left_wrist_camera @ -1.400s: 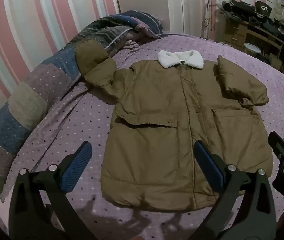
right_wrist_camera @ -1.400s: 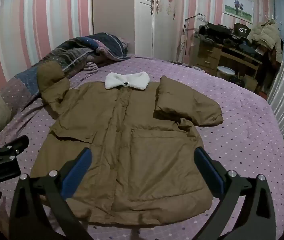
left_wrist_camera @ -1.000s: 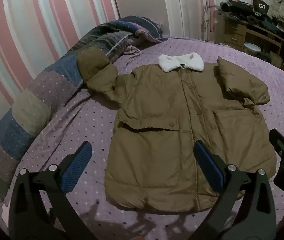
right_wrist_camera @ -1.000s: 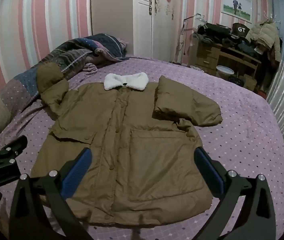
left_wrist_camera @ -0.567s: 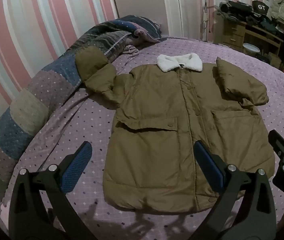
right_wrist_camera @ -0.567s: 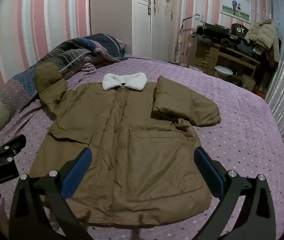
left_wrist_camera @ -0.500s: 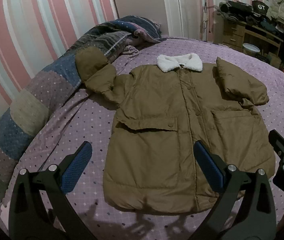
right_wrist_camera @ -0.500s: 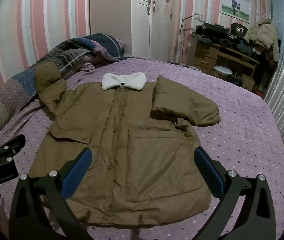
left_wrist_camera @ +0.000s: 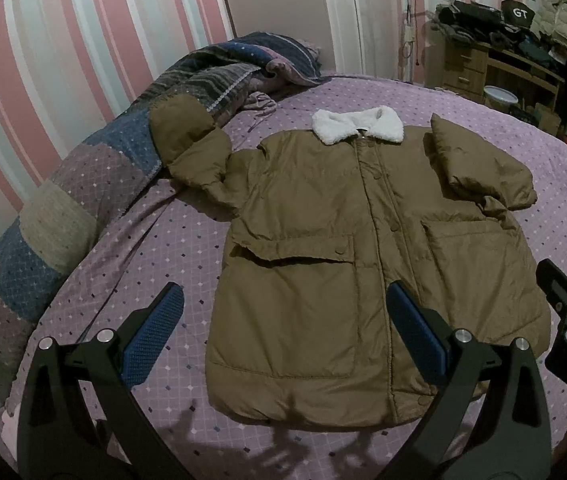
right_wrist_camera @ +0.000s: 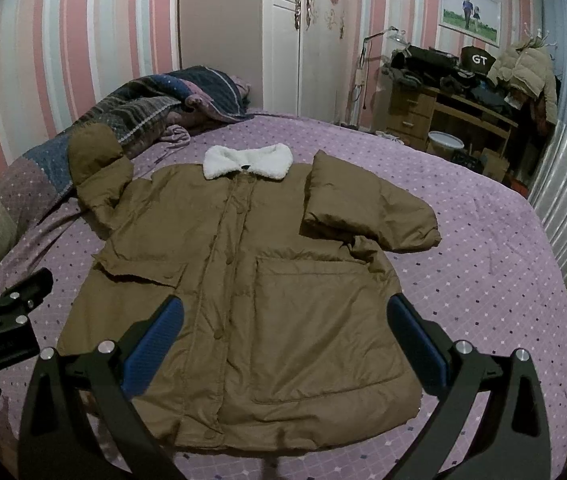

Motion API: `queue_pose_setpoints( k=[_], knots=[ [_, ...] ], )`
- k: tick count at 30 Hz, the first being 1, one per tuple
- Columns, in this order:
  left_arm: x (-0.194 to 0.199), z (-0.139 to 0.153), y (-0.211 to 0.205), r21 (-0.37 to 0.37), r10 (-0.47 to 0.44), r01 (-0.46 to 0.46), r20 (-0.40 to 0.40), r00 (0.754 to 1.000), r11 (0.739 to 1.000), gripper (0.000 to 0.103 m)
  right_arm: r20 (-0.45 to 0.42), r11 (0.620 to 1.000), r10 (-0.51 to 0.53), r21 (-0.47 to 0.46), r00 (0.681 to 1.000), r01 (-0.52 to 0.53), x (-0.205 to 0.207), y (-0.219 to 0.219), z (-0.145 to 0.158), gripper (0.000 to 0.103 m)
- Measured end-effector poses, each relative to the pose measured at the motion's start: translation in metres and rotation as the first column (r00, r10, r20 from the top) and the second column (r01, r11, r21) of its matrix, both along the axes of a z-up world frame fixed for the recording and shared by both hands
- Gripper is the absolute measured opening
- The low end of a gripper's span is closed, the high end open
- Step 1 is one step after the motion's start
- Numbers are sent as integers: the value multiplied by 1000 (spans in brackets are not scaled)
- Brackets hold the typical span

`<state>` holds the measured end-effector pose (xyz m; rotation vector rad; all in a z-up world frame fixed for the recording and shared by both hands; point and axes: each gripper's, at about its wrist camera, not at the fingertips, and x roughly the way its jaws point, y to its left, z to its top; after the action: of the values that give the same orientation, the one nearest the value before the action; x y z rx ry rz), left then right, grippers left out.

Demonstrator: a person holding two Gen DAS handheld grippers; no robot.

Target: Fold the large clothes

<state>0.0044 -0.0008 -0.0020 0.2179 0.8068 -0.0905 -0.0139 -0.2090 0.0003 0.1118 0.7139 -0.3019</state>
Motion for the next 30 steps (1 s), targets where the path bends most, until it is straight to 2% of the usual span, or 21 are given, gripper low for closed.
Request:
queue_pose_setpoints(
  k=[8, 9, 30],
  knots=[
    [7, -2, 3, -1, -6, 6, 2, 1000, 1000, 100, 0, 1000, 0, -2, 1000, 0, 0, 0, 0, 101],
    [-6, 2, -1, 1, -11, 11, 9, 1000, 1000, 100, 1, 1000, 0, -2, 1000, 0, -1, -1, 0, 101],
    [-6, 3, -5, 13, -14, 14, 4, 1000, 1000, 100, -4, 1000, 0, -1, 1000, 0, 0, 0, -2, 101]
  ],
)
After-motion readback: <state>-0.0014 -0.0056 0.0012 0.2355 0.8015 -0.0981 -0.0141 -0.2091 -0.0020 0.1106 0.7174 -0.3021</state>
